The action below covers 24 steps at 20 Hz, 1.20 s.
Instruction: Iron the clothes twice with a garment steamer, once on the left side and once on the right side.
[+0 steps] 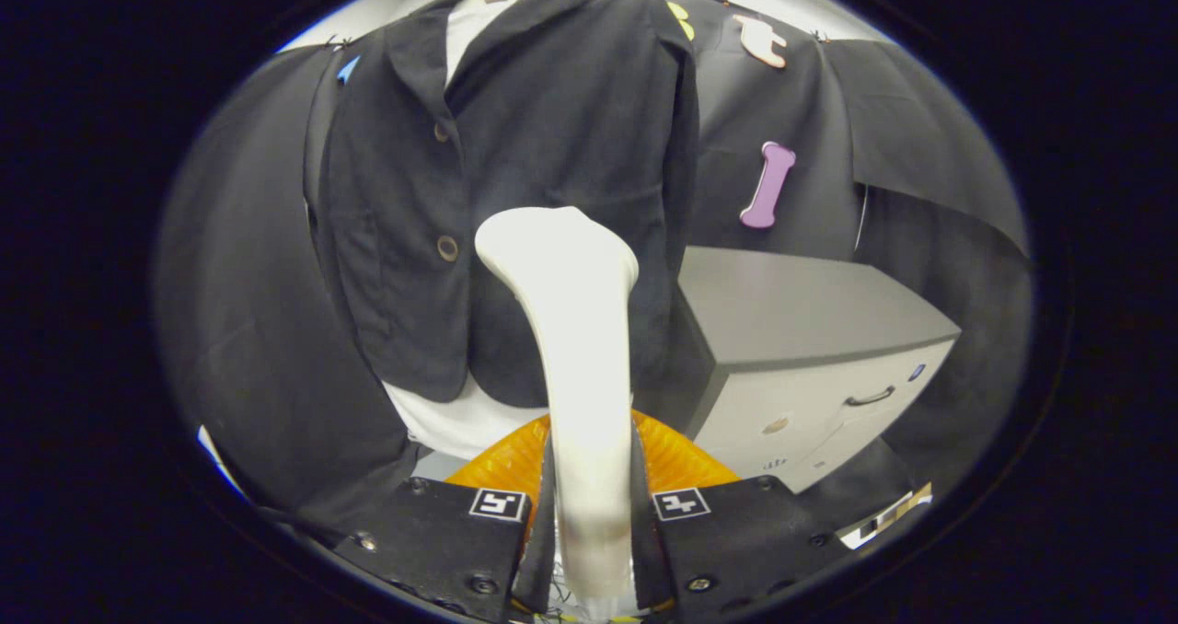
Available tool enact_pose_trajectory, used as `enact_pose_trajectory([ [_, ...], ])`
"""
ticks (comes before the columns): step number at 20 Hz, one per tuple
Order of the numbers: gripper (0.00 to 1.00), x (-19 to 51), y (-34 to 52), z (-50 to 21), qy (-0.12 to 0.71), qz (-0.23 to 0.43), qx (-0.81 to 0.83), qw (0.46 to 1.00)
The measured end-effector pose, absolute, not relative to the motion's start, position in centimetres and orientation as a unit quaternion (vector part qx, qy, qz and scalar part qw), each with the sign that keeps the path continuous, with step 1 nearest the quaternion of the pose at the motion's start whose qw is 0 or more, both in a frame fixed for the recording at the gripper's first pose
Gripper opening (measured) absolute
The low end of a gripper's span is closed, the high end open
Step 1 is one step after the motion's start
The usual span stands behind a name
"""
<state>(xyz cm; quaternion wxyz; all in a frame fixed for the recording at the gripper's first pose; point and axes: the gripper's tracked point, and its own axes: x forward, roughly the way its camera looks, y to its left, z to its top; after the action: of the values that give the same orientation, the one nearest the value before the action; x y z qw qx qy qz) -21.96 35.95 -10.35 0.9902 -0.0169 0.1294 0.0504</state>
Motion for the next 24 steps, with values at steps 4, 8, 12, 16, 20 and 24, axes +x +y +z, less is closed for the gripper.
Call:
enact_pose_trajectory([
  [4,0.37,-23.5,38.0,-2.9,0.073,0.064,-0.012,0.995],
  [8,0.37,-24.7,41.4,3.5,0.032,0.088,0.002,0.996],
  [12,0.37,-25.7,45.0,10.0,-0.008,0.112,0.014,0.994],
  [16,0.37,-27.1,48.7,16.1,-0.051,0.127,0.014,0.990],
  [20,0.37,-27.2,52.4,20.3,-0.076,0.137,0.015,0.988],
  [24,0.37,-26.6,56.1,23.2,-0.092,0.141,-0.009,0.986],
])
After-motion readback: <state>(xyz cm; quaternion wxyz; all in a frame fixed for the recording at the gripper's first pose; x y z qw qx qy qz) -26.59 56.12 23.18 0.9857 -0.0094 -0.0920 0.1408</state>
